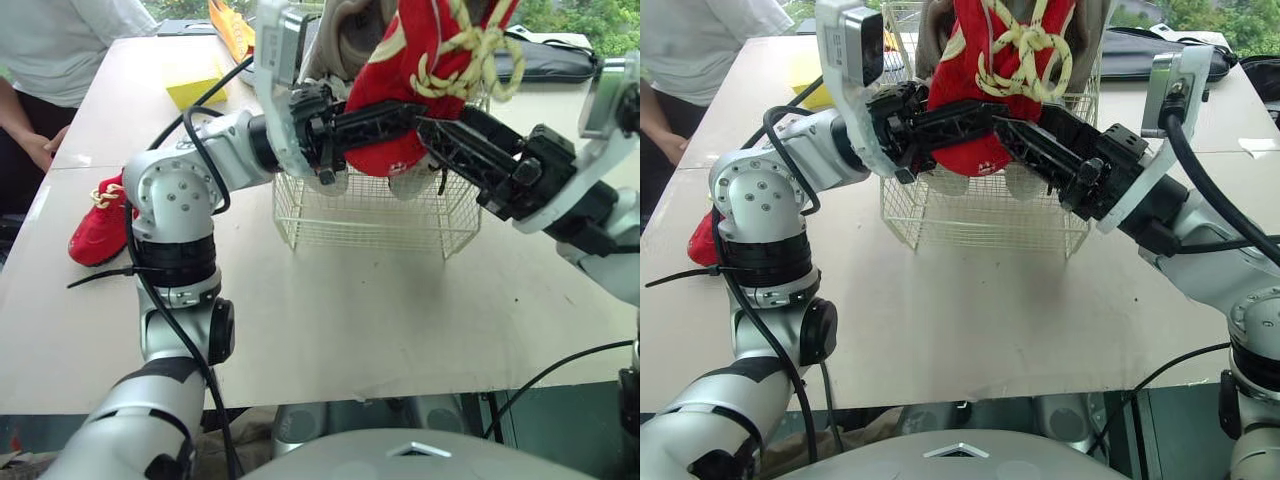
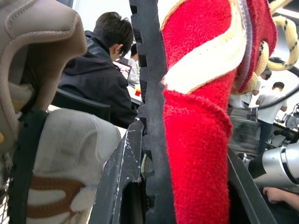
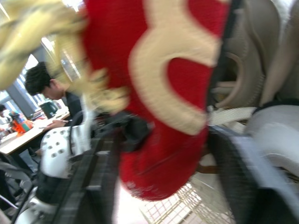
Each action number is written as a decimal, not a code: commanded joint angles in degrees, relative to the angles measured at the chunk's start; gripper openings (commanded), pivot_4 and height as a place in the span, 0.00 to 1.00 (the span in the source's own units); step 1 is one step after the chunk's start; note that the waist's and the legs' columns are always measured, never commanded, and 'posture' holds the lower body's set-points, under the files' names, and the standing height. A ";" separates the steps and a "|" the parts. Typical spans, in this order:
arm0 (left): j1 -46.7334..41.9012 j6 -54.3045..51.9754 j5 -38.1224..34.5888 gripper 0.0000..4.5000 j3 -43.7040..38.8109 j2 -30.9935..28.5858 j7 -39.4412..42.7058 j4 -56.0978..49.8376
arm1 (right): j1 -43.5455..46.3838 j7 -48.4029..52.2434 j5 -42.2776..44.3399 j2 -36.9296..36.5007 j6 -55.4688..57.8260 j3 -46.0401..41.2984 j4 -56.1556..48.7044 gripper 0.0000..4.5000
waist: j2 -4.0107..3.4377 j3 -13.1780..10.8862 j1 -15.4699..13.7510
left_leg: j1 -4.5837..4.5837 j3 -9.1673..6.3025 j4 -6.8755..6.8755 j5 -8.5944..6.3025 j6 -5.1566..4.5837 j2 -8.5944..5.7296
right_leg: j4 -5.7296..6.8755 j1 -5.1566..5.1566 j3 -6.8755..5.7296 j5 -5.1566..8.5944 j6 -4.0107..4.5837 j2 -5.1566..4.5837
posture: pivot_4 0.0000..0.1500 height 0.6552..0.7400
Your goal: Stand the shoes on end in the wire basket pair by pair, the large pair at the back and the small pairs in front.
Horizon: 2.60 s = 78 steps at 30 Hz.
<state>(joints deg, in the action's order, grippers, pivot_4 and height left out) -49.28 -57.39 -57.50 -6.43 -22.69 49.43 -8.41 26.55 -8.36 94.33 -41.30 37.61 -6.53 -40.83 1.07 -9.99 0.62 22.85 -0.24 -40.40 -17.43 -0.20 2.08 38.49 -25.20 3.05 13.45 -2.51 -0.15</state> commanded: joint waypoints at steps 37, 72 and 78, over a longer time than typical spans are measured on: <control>37.76 20.65 8.22 0.85 -4.33 -25.09 19.58 -21.31 | -20.33 38.30 -52.35 -5.20 -14.99 -6.55 3.86 0.00 | 0.02 0.00 -0.17 | -0.14 0.10 0.09 -0.02 -0.03 0.05 | -0.24 0.11 0.03 0.00 0.00 0.04 | 1.00 1.00; 48.43 25.18 7.76 0.86 -9.87 -22.32 9.29 -25.37 | -19.21 53.26 -40.73 -8.45 -4.14 -17.04 6.22 0.98 | 0.08 0.07 -0.24 | -1.10 0.00 0.26 -0.07 -0.09 0.08 | -0.58 1.19 -0.06 0.01 0.02 0.03 | 1.00 1.00; 49.73 25.22 6.92 0.86 -12.02 -22.00 8.11 -22.87 | -12.70 45.31 -25.31 -10.10 4.14 -13.30 0.32 0.59 | 0.09 0.08 0.03 | -1.12 -0.03 0.31 -0.07 -0.10 0.11 | -0.58 1.20 -0.10 0.01 0.03 0.05 | 1.00 1.00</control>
<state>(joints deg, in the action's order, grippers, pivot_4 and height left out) 0.16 -33.10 -49.70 -15.85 -44.69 58.13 -30.71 11.68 39.92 64.28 -50.86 40.30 -20.72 -37.58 1.16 -9.92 0.65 21.73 -0.25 -40.08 -17.51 -0.30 2.19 37.91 -24.01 2.97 13.46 -2.49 -0.10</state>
